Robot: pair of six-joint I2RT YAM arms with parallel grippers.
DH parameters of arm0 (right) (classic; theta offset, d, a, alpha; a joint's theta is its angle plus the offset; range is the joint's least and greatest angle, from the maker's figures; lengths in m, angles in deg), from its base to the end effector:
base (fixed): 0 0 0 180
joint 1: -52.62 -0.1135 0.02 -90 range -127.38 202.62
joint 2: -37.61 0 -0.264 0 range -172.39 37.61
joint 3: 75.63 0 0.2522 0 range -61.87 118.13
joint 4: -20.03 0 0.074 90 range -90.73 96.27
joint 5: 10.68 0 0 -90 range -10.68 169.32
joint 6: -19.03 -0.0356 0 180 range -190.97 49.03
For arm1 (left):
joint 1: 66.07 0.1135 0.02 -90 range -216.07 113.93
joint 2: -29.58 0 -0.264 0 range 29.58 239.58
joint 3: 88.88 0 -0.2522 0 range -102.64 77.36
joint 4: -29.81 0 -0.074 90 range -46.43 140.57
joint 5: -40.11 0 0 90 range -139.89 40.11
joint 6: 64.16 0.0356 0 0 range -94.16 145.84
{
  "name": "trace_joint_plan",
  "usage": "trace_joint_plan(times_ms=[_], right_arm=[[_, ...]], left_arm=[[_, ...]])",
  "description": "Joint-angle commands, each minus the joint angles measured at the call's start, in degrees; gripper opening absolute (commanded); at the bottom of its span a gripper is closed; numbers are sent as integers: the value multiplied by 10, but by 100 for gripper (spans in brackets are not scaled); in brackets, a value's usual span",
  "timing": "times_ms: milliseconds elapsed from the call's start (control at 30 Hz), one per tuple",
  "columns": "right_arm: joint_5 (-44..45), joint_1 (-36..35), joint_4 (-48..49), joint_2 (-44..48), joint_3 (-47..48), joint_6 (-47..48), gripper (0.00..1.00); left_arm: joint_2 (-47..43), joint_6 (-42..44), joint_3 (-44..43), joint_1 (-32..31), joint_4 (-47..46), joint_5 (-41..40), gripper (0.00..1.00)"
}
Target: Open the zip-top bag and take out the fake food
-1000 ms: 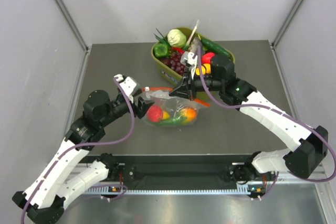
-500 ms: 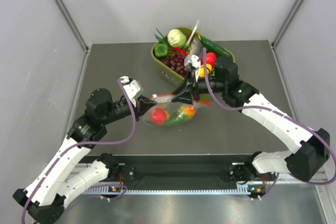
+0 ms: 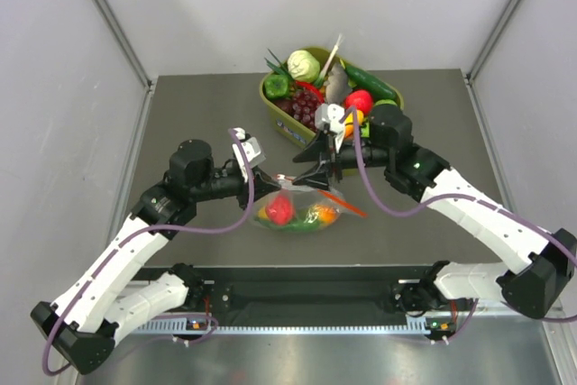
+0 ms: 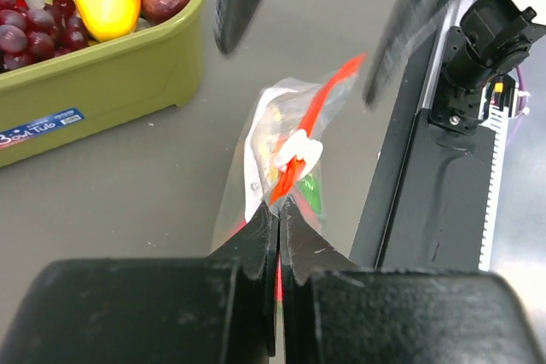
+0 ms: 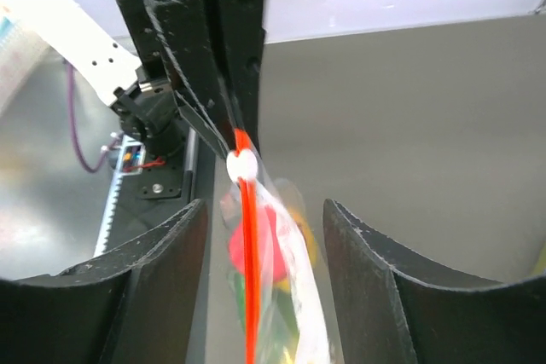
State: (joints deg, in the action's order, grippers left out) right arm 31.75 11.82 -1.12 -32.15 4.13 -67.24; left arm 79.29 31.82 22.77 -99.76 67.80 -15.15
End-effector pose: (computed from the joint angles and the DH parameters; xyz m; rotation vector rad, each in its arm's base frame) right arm 0.1896 0.1984 0.3860 -1.2472 1.3763 1.1861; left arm 0.1432 -0.1199 0.3613 1.0419 1.6460 -0.9004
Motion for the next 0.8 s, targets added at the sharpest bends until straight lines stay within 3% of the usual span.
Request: trace_joint_plan(times_ms=[0, 300, 467, 533, 700, 767], right_arm=[[82, -64, 22, 14, 3, 54, 56], [209, -140, 49, 17, -9, 87, 44], [235, -148, 49, 2, -3, 93, 33], [238, -149, 50, 0, -2, 95, 24], [246, -149, 40, -6, 3, 102, 20], [255, -149, 40, -6, 1, 104, 11]], left_arm=[[-8, 10, -18, 1, -22, 19, 0], [-1, 11, -18, 1, -23, 23, 0], [-4, 11, -17, 2, -22, 22, 0], [-5, 11, -15, 2, -21, 21, 0], [-8, 11, -16, 4, -21, 24, 0], [-8, 11, -16, 4, -21, 26, 0]])
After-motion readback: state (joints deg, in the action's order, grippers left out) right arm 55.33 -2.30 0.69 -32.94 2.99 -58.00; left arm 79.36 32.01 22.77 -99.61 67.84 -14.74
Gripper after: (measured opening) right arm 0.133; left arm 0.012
